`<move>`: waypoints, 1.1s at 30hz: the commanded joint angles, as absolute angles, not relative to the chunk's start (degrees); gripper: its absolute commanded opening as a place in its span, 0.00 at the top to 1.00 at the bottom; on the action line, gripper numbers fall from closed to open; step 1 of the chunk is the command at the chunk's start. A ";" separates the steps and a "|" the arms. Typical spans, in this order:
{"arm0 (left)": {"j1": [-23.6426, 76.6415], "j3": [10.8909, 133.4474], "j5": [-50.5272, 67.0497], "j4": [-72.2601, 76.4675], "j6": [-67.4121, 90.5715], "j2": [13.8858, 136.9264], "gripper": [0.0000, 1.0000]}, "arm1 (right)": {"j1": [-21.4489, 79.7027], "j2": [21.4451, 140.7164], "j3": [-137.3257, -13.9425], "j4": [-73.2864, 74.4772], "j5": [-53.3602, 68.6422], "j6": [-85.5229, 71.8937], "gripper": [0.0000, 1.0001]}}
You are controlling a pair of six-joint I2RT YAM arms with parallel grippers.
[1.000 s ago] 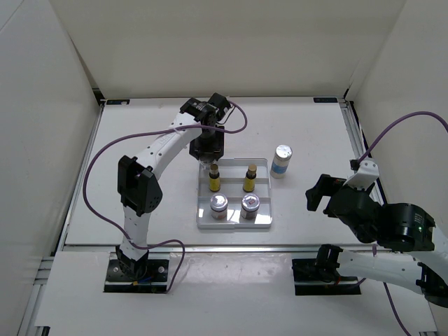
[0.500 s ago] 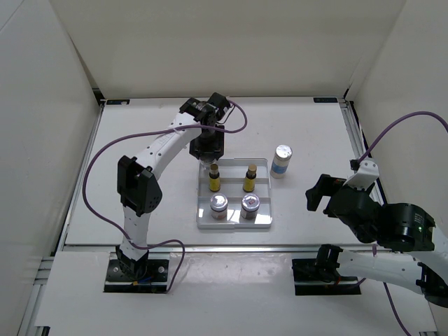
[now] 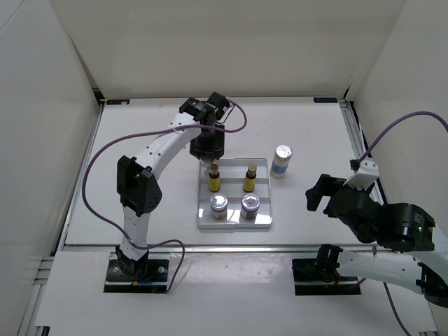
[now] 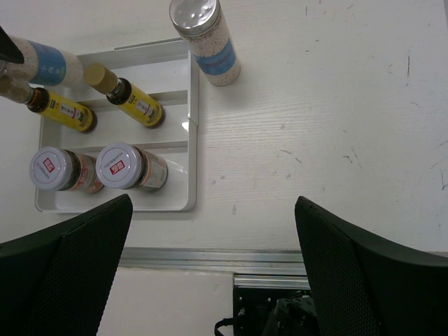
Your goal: Organize the condiment bottles
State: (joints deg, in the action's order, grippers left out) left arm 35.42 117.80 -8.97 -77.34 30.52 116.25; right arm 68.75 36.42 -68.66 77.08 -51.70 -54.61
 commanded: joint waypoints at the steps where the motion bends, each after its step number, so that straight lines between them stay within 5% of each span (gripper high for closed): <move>1: 36.12 119.79 -8.17 -76.46 31.11 110.57 0.30 | 68.82 36.47 -68.64 85.43 -52.73 -54.84 0.00; 33: 36.65 120.84 -12.74 -77.08 31.03 114.96 0.25 | 68.82 35.95 -68.12 85.43 -52.73 -54.84 0.00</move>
State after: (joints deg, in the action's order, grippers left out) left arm 36.40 117.54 -11.18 -77.58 31.09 116.01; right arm 68.75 36.40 -68.34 77.08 -51.70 -54.61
